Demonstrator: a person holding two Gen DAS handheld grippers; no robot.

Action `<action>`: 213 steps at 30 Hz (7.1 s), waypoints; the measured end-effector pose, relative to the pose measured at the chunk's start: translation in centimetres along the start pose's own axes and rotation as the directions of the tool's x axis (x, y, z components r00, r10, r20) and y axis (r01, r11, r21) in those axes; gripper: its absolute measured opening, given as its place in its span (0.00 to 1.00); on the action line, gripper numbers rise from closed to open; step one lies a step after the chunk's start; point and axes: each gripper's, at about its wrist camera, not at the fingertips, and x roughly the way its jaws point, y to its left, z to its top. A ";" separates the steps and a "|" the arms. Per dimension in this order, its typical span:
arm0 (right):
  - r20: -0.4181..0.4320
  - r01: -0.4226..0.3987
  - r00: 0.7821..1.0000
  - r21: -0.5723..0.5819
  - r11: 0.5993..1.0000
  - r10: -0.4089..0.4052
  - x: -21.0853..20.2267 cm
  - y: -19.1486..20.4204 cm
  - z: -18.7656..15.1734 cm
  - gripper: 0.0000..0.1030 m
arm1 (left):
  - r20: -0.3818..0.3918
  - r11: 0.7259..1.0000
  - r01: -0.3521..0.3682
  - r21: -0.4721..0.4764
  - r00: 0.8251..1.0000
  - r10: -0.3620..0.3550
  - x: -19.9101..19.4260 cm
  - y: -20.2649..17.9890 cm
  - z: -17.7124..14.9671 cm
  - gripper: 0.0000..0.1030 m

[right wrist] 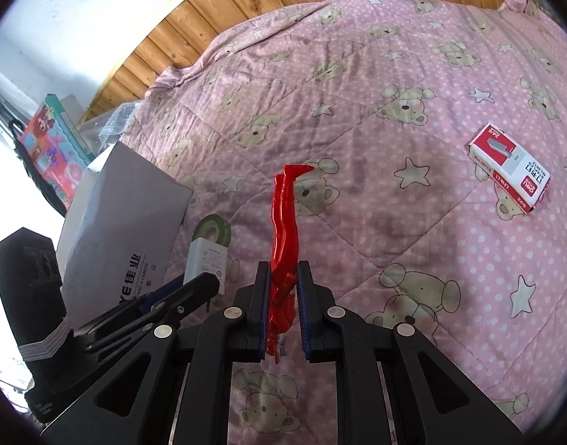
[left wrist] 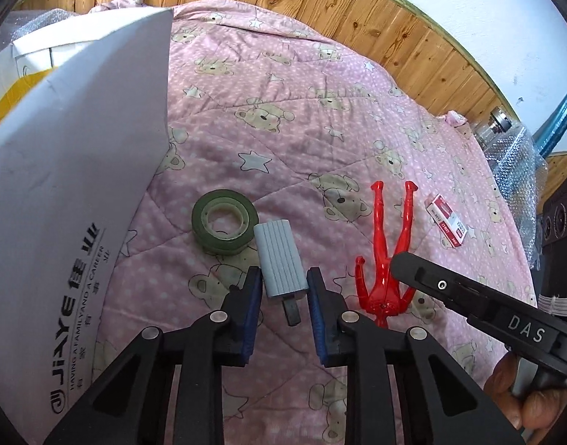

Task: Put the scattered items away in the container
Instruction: 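Carry the red figure in the right gripper and charger in the left toward the white box, then open the right gripper to drop the figure while the left drops the charger into the box, then withdraw both open grippers from the box toward the tape roll and staple box, then lower the right gripper onto the red-white staple box while the left lowers over the green tape roll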

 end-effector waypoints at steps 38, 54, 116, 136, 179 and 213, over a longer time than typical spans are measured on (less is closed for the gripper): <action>0.142 0.045 0.990 -0.229 0.972 -0.012 -9.8 15.3 -4.5 0.14 | 0.221 0.997 0.066 0.041 0.972 -0.073 -16.9 1.2 -2.1 0.24; 0.159 0.042 0.987 -0.332 0.942 0.012 -10.2 22.1 -4.9 0.14 | 0.286 0.996 0.087 -0.019 0.955 -0.078 -21.6 6.1 -2.7 0.24; 0.041 -0.021 0.999 -0.295 0.955 0.035 0.3 24.5 -0.6 0.33 | 0.133 0.971 -0.037 -0.238 0.989 0.071 -16.6 17.1 0.0 0.51; 0.061 -0.041 0.996 -0.272 0.961 0.060 -3.0 23.5 -3.4 0.33 | 0.161 0.981 -0.031 -0.189 0.985 0.062 -19.1 14.3 -1.5 0.51; 0.114 -0.020 0.993 0.096 0.995 0.009 -7.6 3.2 -5.9 0.33 | 0.023 0.993 -0.003 0.117 1.000 0.000 -12.0 -1.8 -1.5 0.51; 0.111 0.060 0.990 0.224 0.973 -0.086 -6.7 -9.1 -1.4 0.33 | -0.059 0.983 -0.181 0.042 0.981 0.183 0.4 0.4 1.3 0.58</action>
